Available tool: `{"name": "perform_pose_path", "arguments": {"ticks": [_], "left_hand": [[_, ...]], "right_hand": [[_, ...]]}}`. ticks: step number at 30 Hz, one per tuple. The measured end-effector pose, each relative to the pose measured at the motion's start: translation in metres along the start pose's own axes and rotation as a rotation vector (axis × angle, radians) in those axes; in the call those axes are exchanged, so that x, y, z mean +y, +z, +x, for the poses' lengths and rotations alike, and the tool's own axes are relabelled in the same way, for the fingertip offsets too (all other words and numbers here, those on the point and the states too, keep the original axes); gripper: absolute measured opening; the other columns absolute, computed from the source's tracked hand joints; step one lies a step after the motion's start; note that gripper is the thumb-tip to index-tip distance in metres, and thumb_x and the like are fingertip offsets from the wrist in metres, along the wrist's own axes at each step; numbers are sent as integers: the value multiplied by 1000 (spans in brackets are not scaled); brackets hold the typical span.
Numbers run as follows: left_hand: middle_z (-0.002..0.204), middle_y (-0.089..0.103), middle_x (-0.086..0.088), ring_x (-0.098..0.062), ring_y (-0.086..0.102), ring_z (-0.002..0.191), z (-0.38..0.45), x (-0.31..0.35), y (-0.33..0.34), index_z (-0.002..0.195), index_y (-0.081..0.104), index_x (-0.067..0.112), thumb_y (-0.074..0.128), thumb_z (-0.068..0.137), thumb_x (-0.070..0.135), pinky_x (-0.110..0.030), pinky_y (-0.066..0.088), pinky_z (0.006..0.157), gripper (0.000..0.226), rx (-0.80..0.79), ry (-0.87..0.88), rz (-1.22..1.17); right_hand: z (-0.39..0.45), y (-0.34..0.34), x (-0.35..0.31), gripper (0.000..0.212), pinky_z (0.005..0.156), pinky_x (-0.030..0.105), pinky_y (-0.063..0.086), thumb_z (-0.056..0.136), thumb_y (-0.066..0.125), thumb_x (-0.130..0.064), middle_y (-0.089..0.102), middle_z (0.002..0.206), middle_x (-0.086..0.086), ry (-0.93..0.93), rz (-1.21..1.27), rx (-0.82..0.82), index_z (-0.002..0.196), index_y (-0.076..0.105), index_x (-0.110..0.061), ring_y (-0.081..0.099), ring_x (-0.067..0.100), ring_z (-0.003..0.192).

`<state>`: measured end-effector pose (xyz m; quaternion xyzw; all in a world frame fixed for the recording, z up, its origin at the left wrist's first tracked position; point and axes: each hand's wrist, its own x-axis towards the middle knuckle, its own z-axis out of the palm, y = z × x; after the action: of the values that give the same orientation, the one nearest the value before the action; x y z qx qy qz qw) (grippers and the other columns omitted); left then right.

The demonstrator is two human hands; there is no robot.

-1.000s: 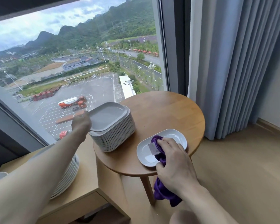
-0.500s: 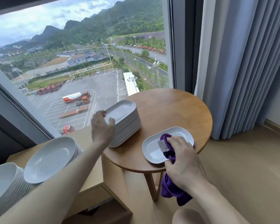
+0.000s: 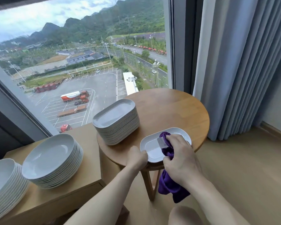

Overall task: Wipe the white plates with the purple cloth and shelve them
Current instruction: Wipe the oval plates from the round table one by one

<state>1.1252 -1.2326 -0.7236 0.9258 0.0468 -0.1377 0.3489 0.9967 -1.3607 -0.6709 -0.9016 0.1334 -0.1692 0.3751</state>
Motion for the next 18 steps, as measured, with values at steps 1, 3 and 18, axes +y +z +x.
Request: {"name": "perform_pose_path", "arguments": {"ticks": [1,3,18], "left_hand": [[99,72,-16,-27,76,76,-3,0,-4,117,56,5,51,101,19,-40,65,67,22,-30,-25,-98],[101,69,-14,-21,76,71,-14,-3,-11,117,50,8,50,107,18,-31,64,57,14,-68,-24,-213],[123,74,-18,-38,74,104,-117,-92,-57,136,59,11,63,62,-6,-51,62,76,77,-405,-66,-1023]], "right_hand": [[0,0,0,57,96,36,50,80,63,-11,54,132,-12,-1,1,1,136,55,-23,51,17,117],[1,0,-1,49,90,27,50,80,63,-9,56,125,-11,5,49,10,127,59,-24,53,13,110],[-7,-31,-55,35,46,24,51,91,38,3,54,49,5,567,1385,-88,63,55,-6,56,18,45]]}}
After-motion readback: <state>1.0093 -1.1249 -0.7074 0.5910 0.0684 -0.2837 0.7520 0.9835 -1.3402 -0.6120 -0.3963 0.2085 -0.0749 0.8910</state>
